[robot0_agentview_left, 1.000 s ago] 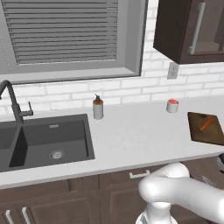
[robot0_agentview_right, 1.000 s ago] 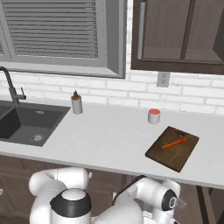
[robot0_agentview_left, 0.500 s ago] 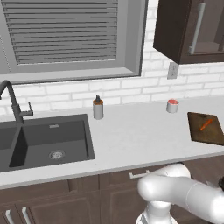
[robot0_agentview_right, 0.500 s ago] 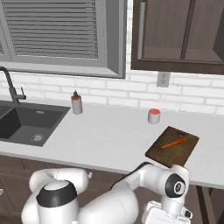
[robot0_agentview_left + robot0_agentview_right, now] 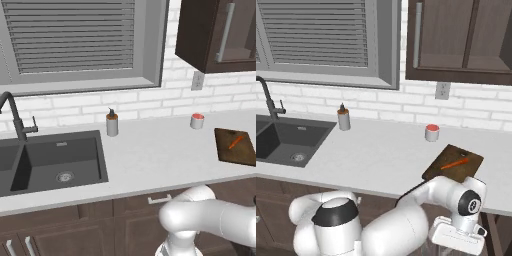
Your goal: Place the appropriate cutting tool for cutting the carrot skin on the cutting board.
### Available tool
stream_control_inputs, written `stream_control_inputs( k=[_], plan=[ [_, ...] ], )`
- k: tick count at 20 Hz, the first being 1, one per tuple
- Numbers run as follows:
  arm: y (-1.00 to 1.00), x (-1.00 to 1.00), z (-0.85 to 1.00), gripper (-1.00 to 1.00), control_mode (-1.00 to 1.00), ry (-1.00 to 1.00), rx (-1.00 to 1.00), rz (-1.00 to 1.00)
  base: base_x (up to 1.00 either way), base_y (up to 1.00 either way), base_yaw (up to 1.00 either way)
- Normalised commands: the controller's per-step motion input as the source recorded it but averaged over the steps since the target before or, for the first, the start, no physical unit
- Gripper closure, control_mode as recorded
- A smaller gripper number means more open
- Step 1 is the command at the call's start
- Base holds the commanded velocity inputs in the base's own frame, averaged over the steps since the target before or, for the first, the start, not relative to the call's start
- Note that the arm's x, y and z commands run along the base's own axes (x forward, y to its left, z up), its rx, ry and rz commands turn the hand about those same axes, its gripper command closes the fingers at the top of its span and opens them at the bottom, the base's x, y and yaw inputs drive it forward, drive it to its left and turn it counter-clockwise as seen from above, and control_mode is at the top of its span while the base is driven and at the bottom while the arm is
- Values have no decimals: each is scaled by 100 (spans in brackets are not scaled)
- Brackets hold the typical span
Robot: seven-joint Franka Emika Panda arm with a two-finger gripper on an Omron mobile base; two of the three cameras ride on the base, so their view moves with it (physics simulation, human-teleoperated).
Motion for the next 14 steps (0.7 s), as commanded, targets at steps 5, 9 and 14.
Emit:
stream_control_inputs(
  k=[5, 9, 14],
  plan=[
    [0, 54, -3, -100, -100, 0, 0, -35, 0, 0, 0],
    [0, 32, -33, -100, -100, -1, -5, -30, 0, 0, 0],
    [0, 19, -62, -100, -100, -1, -10, -26, 0, 0, 0]
  ],
)
